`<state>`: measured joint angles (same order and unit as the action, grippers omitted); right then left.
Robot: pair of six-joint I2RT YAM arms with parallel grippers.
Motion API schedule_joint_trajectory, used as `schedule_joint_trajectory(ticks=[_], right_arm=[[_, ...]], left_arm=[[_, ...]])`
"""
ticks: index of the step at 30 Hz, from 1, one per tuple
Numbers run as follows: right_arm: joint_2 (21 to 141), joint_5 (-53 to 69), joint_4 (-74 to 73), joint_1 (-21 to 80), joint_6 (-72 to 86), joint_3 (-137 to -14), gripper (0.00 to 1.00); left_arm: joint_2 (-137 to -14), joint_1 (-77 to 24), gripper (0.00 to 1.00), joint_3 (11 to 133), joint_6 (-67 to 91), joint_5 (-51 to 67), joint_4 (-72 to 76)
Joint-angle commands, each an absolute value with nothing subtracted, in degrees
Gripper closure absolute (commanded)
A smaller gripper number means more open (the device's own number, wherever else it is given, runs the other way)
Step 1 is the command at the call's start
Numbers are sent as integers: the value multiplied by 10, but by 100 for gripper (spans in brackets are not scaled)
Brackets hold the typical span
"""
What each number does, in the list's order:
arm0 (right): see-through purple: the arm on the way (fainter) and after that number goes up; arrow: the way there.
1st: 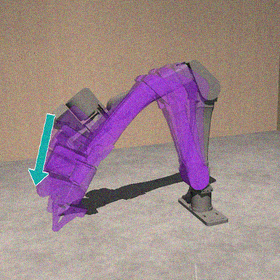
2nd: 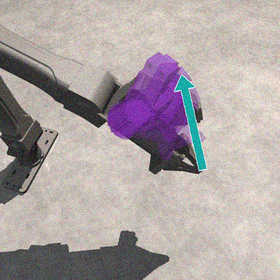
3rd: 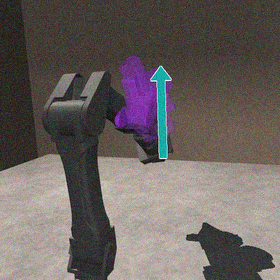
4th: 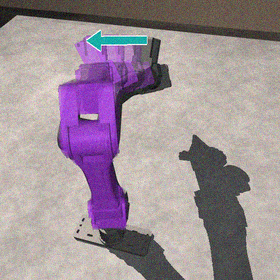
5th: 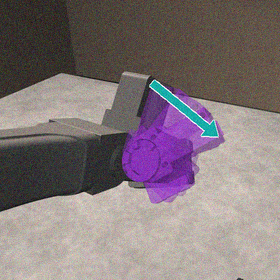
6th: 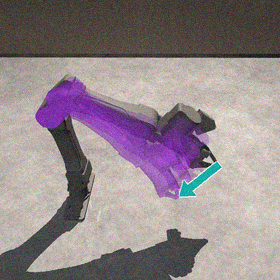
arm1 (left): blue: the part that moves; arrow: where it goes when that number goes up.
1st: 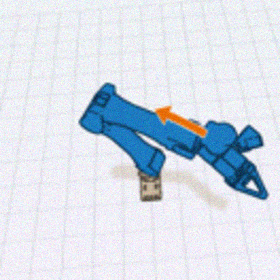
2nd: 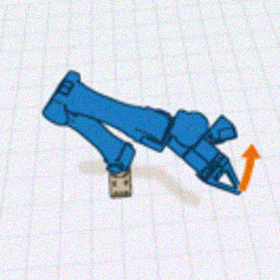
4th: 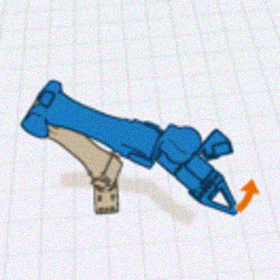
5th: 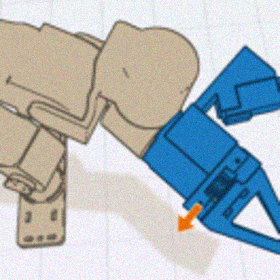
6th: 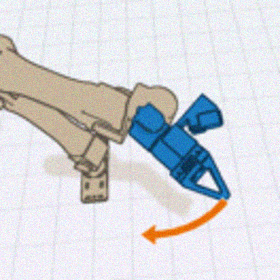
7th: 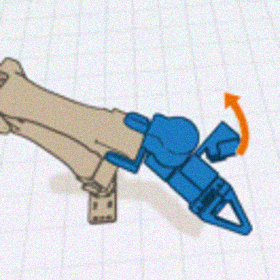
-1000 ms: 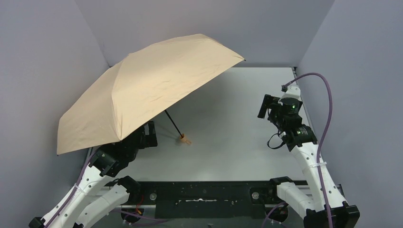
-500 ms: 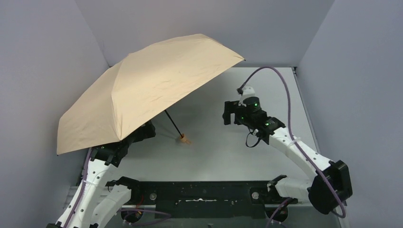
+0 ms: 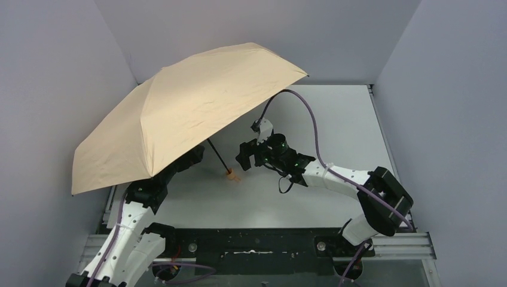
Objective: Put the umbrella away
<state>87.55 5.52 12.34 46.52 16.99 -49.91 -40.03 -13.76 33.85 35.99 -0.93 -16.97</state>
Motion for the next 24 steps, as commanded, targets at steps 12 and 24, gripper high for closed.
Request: schedule_joint_trajectory(ticks=[12,24], right_arm=[[673,-25,124,483,224,-385,0],[569,-114,97,485,235,-321,0]], left_arm=[[-654,-137,19,389,384,-41,173],[-789,-160,60,440,373,39,216]])
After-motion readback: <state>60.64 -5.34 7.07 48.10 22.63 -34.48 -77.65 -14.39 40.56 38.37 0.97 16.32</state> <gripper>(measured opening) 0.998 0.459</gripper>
